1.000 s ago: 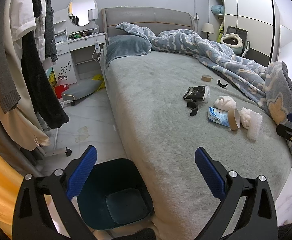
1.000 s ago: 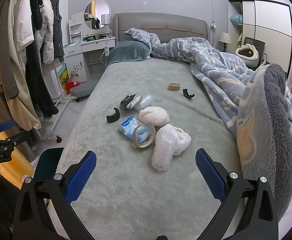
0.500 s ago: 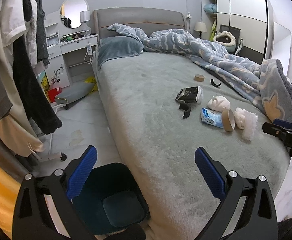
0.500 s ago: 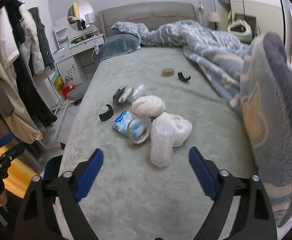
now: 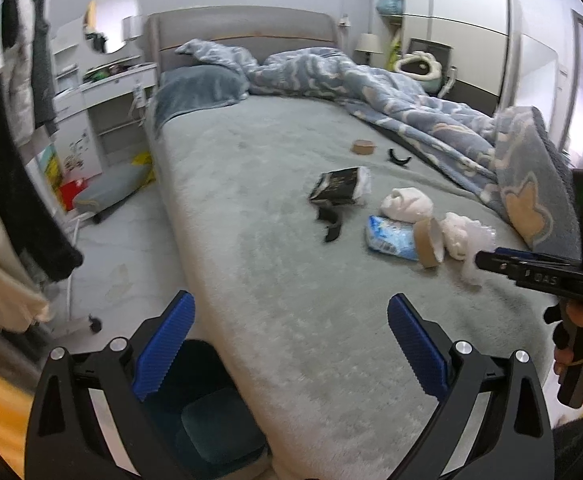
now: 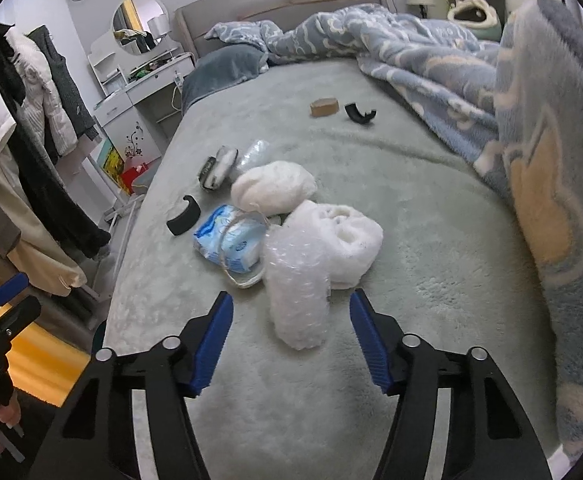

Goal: Collect trash
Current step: 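Grasp the bubble-wrap roll with the right gripper, then grasp the cardboard tape core with the left gripper while the right gripper holds the bubble wrap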

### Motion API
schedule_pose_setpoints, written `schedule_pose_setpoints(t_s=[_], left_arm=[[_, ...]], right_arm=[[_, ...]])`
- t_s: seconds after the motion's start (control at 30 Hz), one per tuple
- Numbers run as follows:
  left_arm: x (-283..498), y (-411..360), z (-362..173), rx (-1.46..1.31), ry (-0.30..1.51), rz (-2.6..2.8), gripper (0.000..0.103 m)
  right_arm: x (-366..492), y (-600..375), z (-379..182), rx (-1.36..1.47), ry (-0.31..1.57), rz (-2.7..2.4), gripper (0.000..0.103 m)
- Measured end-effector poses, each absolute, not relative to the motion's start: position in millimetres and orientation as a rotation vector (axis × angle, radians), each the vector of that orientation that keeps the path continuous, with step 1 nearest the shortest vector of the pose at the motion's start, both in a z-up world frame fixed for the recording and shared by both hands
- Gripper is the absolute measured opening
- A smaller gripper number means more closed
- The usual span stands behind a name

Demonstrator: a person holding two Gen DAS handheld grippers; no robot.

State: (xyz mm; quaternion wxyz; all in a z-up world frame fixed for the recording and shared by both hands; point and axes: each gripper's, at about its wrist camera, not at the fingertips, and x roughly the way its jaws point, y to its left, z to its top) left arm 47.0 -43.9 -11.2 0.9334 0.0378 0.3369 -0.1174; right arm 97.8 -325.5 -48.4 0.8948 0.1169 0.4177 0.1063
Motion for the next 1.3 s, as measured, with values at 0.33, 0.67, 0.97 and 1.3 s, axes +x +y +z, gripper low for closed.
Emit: schedule_pose_setpoints(t_s=[0.33, 0.67, 0.97, 1.3], left_arm=[[65, -80, -14, 0.109, 0.652, -0.403, 0.092], [83, -116, -24, 0.266, 0.598, -0.384, 0.084], [80, -162, -37, 0.331, 0.589, -0.489, 0.083], [91, -206, -65, 0.463, 0.644, -0.473, 0.071]], right_arm=[[109, -335, -60, 0.265, 0.941, 0.261, 0.045], [108, -342, -65, 0.281, 0.959, 0.348, 0.032], [88, -378, -51, 0.338, 0.877, 0.378, 0.032], [74, -414, -46, 0.384, 0.827, 0.365, 0.032]])
